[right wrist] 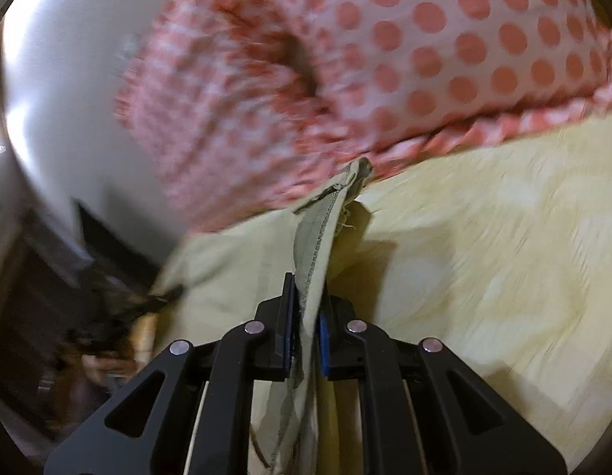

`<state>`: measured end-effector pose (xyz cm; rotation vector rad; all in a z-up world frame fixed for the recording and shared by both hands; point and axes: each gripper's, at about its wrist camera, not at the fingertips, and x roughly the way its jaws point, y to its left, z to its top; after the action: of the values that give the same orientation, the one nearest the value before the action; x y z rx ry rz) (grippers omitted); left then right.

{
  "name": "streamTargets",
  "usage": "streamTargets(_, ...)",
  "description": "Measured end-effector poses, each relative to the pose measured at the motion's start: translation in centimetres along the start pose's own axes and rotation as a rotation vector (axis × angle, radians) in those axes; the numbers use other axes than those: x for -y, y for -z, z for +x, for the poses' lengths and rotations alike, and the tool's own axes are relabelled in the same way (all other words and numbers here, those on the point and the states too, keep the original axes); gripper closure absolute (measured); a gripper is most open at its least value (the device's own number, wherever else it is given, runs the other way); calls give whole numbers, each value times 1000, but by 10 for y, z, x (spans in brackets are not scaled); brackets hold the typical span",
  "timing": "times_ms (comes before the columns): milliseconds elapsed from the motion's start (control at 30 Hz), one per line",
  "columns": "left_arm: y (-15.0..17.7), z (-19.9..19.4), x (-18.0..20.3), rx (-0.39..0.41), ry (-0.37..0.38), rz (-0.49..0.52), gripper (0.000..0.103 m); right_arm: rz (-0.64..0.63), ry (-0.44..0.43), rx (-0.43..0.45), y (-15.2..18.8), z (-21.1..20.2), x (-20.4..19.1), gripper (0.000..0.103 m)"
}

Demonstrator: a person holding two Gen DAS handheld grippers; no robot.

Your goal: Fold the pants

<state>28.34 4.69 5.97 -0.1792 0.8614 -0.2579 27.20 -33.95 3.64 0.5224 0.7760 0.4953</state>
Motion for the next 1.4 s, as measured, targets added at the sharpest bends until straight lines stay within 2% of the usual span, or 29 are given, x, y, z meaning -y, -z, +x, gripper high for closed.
streamTargets(67, -1, 9, -4, -20, -25, -36, 88, -18, 135, -65, -4, 11, 4, 87)
streamTargets(133, 6, -8, -7, 53, -48, -41, 85, -67, 177, -23, 0, -2, -1, 83)
streamTargets(167, 11, -27, -6, 127, -74, -20, 76, -95, 178, 27, 4, -17, -12, 76)
streamTargets(200, 16, -41, -5, 171, -68, -1, 63, -106, 145, 48, 7, -25, -20, 61)
streamTargets(233, 23, -59, 0, 213, -34, 20, 58, -115, 98, 62, 11, -32, -27, 52)
streamTargets(267, 26, -66, 5, 220, 1, 34, 54, -118, 48, 65, 15, -36, -33, 36)
streamTargets(300, 30, -70, 11, 211, 49, 52, 50, -117, -11, 43, 21, -35, -40, 32)
streamTargets(333, 33, -71, 18, 187, 90, 68, 48, -115, -51, 9, 26, -31, -44, 32)
streamTargets(367, 37, -64, 25, 135, 129, 81, 44, -105, -69, -21, 28, -25, -44, 32)
streamTargets(433, 40, -38, 30, 4, 159, 63, 43, -12, -28, -133, 37, -2, -33, 32)
streamTargets(467, 42, -16, 27, -85, 150, 24, 43, 84, -51, -161, 41, 9, -17, 32)
streamTargets(500, 43, -1, 23, -130, 136, -9, 50, 147, -93, -136, 39, 6, -8, 33)
streamTargets(533, 44, 2, 19, -114, 128, -22, 53, 232, -118, -140, 38, 2, 1, 33)
streamTargets(567, 45, -4, 20, -86, 94, -15, 57, 264, -113, -137, 39, -3, 2, 32)
streamTargets(633, 51, -23, 23, -56, 26, 2, 46, 221, 2, -95, 47, -26, -15, 22)
streamTargets(667, 61, -44, 28, 5, -11, 31, 33, 158, 43, -68, 54, -37, -28, 11)
streamTargets(700, 70, -60, 31, 53, -50, 57, 18, 76, 83, -32, 67, -51, -48, 5)
streamTargets(733, 87, -81, 37, 114, -127, 93, 13, 14, 104, -12, 81, -60, -61, 4)
streamTargets(800, 112, -102, 44, 161, -198, 131, 8, -117, 152, 28, 113, -70, -90, 1)
streamTargets(867, 143, -114, 46, 159, -203, 135, 7, -195, 178, 42, 139, -71, -107, 1)
streamTargets(967, 174, -113, 50, 120, -221, 138, 6, -288, 276, 28, 174, -52, -127, 1)
streamTargets(1167, 195, -95, 57, 78, -285, 132, 5, -346, 404, 29, 198, -39, -139, 1)
streamTargets(1400, 202, -94, 56, 98, -270, 117, 2, -369, 514, 52, 212, -26, -143, 1)
